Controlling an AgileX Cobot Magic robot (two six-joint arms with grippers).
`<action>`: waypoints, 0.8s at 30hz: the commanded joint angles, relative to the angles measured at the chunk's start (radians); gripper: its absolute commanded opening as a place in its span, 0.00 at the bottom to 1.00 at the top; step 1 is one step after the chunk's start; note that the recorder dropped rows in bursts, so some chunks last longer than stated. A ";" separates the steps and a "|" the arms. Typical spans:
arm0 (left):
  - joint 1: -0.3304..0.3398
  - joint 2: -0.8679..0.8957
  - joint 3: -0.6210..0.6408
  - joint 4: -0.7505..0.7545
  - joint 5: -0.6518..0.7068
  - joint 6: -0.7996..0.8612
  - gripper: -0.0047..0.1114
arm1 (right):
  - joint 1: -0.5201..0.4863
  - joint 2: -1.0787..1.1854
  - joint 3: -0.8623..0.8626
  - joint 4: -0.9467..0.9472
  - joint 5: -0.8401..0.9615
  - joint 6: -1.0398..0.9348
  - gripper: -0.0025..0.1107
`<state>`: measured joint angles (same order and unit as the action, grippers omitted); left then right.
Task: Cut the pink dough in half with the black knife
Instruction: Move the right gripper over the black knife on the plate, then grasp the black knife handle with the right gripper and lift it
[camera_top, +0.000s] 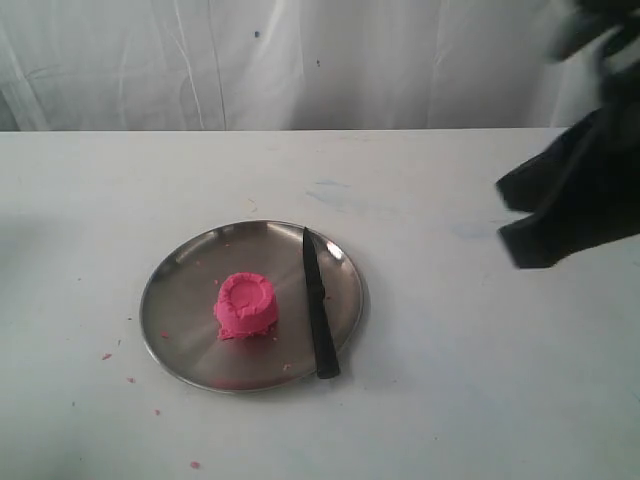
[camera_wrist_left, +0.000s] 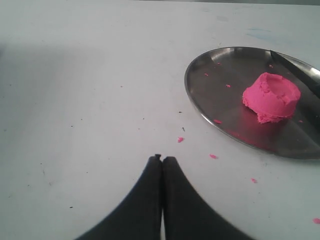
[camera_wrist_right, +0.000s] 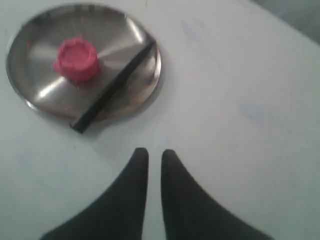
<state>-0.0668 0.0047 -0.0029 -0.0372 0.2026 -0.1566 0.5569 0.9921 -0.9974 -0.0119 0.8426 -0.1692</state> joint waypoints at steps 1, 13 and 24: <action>-0.005 -0.005 0.003 -0.011 0.002 -0.001 0.04 | 0.016 0.285 -0.061 0.114 0.014 -0.094 0.38; -0.005 -0.005 0.003 -0.025 0.000 -0.001 0.04 | 0.209 0.842 -0.402 0.012 0.082 0.132 0.45; -0.005 -0.005 0.003 -0.060 -0.002 -0.001 0.04 | 0.256 1.009 -0.506 -0.163 0.156 0.313 0.45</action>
<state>-0.0668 0.0047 -0.0029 -0.0851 0.2026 -0.1566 0.8071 1.9827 -1.4931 -0.1437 0.9876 0.1091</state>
